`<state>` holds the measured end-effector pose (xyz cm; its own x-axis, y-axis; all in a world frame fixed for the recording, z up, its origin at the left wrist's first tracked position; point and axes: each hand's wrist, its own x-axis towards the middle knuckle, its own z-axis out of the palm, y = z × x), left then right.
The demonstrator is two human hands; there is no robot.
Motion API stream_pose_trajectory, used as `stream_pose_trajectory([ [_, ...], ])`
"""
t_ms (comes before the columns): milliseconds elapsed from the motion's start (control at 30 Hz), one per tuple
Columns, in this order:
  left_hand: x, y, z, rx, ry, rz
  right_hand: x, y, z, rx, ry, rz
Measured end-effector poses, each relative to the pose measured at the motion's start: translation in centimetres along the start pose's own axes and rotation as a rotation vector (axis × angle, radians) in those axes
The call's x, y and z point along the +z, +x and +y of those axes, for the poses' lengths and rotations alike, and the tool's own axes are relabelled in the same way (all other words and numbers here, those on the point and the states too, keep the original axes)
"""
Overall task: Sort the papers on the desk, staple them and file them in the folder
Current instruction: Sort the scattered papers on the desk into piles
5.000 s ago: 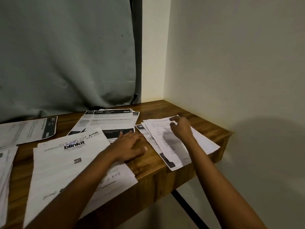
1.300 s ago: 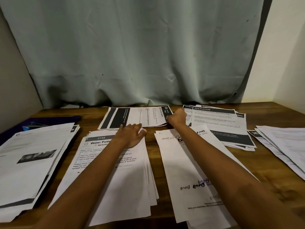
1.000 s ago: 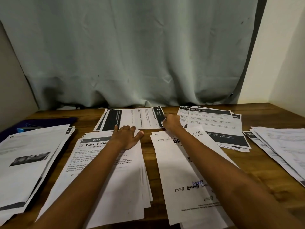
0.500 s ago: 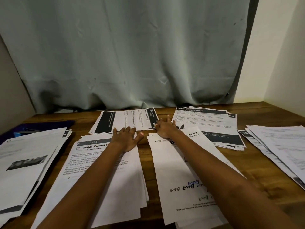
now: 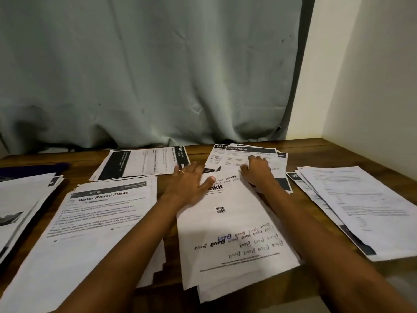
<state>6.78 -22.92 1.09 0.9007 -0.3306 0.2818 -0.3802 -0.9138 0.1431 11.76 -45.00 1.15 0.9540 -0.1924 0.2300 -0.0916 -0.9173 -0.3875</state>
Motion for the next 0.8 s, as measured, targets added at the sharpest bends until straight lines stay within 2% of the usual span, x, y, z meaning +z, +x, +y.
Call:
stream_pose_trajectory([
  [100, 1.8, 0.0, 2.1, 0.015, -0.079, -0.039, 0.8, 0.5, 4.0, 0.074, -0.171, -0.048],
  [167, 2.9, 0.3, 2.9, -0.010, -0.077, -0.107, 0.8, 0.2, 5.4, 0.129, -0.173, -0.068],
  [267, 4.1, 0.3, 3.3, -0.050, -0.026, -0.204, -0.5, -1.3, 5.2, 0.161, -0.097, -0.077],
  [567, 4.6, 0.2, 3.1, -0.062, -0.040, -0.156, -1.4, -1.3, 5.8, 0.342, 0.062, 0.019],
  [800, 4.7, 0.3, 3.0, -0.058, -0.063, -0.149, -1.7, -0.8, 6.2, 0.463, 0.272, 0.176],
])
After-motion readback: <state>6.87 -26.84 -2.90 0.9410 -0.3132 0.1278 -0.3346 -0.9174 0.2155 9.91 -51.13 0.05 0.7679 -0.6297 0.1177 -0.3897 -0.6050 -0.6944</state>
